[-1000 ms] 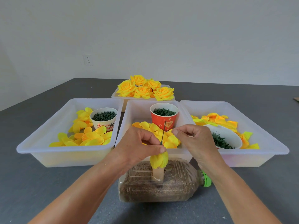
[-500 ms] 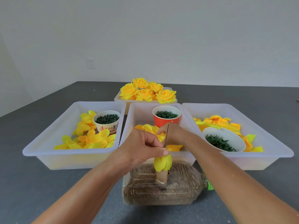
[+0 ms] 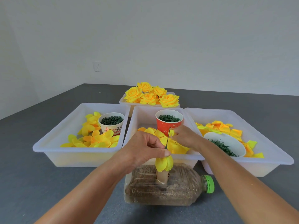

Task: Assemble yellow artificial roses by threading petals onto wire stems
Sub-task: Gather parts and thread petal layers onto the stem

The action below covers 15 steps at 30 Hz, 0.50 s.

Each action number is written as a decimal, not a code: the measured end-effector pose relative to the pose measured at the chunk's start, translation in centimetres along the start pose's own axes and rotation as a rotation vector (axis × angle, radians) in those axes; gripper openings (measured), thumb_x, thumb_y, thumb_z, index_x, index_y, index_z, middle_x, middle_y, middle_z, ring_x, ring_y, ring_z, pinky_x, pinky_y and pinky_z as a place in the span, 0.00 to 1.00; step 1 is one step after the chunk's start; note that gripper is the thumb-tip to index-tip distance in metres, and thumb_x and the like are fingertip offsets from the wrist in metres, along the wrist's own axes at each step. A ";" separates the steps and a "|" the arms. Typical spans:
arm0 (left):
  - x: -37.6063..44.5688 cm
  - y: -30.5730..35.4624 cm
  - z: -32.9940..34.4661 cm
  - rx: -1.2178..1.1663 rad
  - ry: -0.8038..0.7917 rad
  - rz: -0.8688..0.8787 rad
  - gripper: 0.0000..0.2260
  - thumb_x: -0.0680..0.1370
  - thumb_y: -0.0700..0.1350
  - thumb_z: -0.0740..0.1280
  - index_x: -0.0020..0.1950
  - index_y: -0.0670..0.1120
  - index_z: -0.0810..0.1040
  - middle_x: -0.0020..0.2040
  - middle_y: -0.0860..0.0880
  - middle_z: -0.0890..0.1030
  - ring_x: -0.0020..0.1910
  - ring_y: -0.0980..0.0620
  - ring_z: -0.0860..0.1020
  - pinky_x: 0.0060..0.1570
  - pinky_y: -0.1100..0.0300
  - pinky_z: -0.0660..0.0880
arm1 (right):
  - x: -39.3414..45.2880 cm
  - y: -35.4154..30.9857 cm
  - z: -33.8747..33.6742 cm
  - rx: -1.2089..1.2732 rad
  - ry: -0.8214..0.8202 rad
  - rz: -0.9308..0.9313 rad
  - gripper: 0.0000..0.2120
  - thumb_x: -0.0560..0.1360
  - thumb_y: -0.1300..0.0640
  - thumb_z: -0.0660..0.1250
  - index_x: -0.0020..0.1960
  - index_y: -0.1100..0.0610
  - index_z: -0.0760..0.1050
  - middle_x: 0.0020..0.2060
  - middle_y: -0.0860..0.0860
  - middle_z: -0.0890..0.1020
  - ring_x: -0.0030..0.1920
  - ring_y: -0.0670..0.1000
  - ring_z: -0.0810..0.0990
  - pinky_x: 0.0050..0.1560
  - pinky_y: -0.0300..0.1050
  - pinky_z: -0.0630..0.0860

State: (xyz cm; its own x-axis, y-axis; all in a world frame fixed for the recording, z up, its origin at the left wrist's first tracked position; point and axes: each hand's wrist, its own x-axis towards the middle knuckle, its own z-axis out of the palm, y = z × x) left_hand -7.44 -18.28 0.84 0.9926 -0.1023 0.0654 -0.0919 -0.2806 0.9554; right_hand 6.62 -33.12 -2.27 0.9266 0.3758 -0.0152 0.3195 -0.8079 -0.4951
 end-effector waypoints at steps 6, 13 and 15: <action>-0.1 0.1 0.1 0.000 0.019 -0.009 0.04 0.69 0.35 0.74 0.36 0.39 0.80 0.38 0.42 0.80 0.40 0.50 0.77 0.43 0.63 0.75 | -0.7 0.2 -0.3 0.490 0.318 0.019 0.10 0.72 0.65 0.69 0.34 0.57 0.77 0.33 0.50 0.78 0.37 0.49 0.74 0.37 0.40 0.71; -0.1 0.0 0.1 -0.009 0.017 -0.006 0.03 0.69 0.36 0.74 0.38 0.37 0.81 0.38 0.42 0.81 0.40 0.50 0.78 0.44 0.63 0.75 | -1.1 -0.3 -0.2 0.729 0.347 0.070 0.05 0.70 0.67 0.69 0.39 0.59 0.80 0.40 0.56 0.81 0.39 0.54 0.79 0.39 0.44 0.77; -0.1 0.0 0.1 -0.010 0.016 -0.011 0.03 0.69 0.36 0.74 0.37 0.37 0.81 0.38 0.42 0.81 0.40 0.50 0.78 0.45 0.62 0.76 | -0.9 0.0 0.1 0.596 0.331 0.056 0.03 0.70 0.66 0.70 0.44 0.64 0.80 0.41 0.59 0.81 0.43 0.55 0.78 0.43 0.46 0.75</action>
State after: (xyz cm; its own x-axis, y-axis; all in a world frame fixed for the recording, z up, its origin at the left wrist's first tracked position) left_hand -7.52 -18.35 0.86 0.9947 -0.0840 0.0590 -0.0799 -0.2723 0.9589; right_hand 5.75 -33.43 -2.34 0.9807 0.1051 0.1646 0.1932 -0.3986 -0.8965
